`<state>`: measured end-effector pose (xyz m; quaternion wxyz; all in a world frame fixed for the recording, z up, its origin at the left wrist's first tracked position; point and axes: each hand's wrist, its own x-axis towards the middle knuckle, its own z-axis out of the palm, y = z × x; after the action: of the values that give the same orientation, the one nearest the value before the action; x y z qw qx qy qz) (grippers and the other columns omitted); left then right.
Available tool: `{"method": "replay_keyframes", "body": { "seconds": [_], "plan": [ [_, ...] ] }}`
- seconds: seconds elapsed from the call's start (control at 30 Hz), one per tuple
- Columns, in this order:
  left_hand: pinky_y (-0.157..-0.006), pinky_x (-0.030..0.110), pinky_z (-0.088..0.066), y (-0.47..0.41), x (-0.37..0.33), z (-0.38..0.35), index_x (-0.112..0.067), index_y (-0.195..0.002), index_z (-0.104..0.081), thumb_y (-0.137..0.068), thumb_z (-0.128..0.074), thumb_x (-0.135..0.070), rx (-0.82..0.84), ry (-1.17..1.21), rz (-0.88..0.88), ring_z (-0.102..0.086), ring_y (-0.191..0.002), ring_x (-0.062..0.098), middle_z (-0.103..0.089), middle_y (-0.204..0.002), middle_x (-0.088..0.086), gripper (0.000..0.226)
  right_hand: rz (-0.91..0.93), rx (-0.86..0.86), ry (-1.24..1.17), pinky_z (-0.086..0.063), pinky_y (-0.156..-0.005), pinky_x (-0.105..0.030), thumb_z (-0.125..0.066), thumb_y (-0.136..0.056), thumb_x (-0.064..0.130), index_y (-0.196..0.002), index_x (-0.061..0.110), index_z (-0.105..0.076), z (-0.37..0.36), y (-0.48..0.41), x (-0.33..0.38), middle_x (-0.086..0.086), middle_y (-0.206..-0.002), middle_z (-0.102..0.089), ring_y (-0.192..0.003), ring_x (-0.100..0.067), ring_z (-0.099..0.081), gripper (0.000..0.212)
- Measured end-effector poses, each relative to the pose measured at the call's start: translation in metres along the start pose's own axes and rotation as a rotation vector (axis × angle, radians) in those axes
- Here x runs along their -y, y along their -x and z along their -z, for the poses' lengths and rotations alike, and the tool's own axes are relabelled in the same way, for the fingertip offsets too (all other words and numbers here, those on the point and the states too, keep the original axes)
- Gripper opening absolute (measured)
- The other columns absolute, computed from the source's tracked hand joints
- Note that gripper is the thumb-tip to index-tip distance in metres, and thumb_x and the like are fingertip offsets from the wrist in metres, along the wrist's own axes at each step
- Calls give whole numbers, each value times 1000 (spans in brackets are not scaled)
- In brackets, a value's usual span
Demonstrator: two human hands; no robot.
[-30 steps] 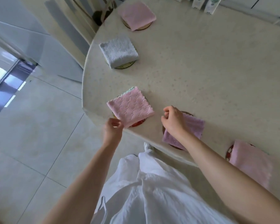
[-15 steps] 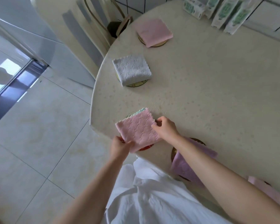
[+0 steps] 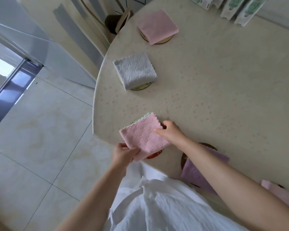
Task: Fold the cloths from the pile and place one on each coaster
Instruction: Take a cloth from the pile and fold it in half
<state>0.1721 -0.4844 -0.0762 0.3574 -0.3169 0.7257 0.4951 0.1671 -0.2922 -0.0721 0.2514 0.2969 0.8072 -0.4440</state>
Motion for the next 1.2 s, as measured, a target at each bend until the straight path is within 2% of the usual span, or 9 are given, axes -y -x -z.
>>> {"method": "replay_keyframes", "body": {
  "seconds": [0.13,0.27,0.37,0.53,0.67,0.77,0.9,1.03,1.2],
  "plan": [
    [-53,26,-39,-2,-7,14,-1,-97,-59,-77,-73,-7,123,26,-31,-47,-54,15,-58,-68,7,26,2,-55,-143,-29,-56,-30,-64,-84,27,-72,15,-44,-4,12,-6,4,-64,-43,-62,-14,-39,26],
    [-66,35,-49,-10,-24,24,-10,-84,-67,-76,-72,-14,146,-142,-205,-60,-70,22,-68,-77,8,11,-72,-159,-277,-38,-61,-29,-61,-85,27,-87,6,-57,-12,30,-12,-2,-75,-58,-67,-16,-51,22],
    [-61,25,-44,-16,-38,24,-15,-82,-65,-79,-68,-15,146,-286,-319,-56,-68,16,-65,-76,2,4,-175,-192,-397,-36,-59,-29,-62,-84,24,-77,11,-52,-25,40,-21,-2,-69,-50,-62,-17,-48,17],
    [-53,20,-39,-28,-52,20,-14,-90,-64,-80,-69,-19,131,-534,-410,-55,-66,10,-65,-79,-3,12,-314,-274,-460,-49,-59,-36,-66,-77,27,-69,11,-50,-48,46,-32,-5,-63,-53,-61,-22,-54,24],
    [-55,22,-40,-37,-51,23,-14,-89,-64,-78,-72,-22,88,-644,-414,-56,-69,13,-64,-80,-3,16,-313,-337,-330,-55,-62,-43,-66,-74,32,-73,7,-55,-57,47,-31,-7,-66,-62,-66,-29,-63,27],
    [-60,23,-40,-39,-47,28,-13,-86,-64,-75,-75,-23,76,-666,-439,-57,-73,16,-63,-78,-3,18,-288,-349,-139,-43,-53,-31,-64,-78,35,-71,17,-47,-58,50,-26,-3,-70,-60,-65,-23,-59,26],
    [-64,23,-39,-45,-43,41,-13,-84,-64,-72,-78,-24,66,-684,-465,-57,-75,17,-62,-76,-3,21,-257,-433,21,-31,-47,-25,-66,-81,36,-84,14,-46,-62,54,-25,0,-75,-56,-64,-19,-53,29],
    [-56,18,-37,-54,-42,59,-15,-83,-62,-72,-78,-21,101,-680,-465,-55,-74,15,-59,-74,-5,21,-224,-527,190,-39,-61,-30,-61,-84,23,-102,11,-48,-65,54,-16,-6,-99,-55,-84,-27,-59,25],
    [-70,31,-55,-70,-58,75,-24,-79,-62,-75,-68,-18,108,-625,-459,-68,-77,21,-70,-78,-2,10,-219,-639,314,-45,-70,-37,-56,-86,16,-115,9,-47,-49,48,9,-12,-114,-50,-97,-33,-55,31]
  ]
}}
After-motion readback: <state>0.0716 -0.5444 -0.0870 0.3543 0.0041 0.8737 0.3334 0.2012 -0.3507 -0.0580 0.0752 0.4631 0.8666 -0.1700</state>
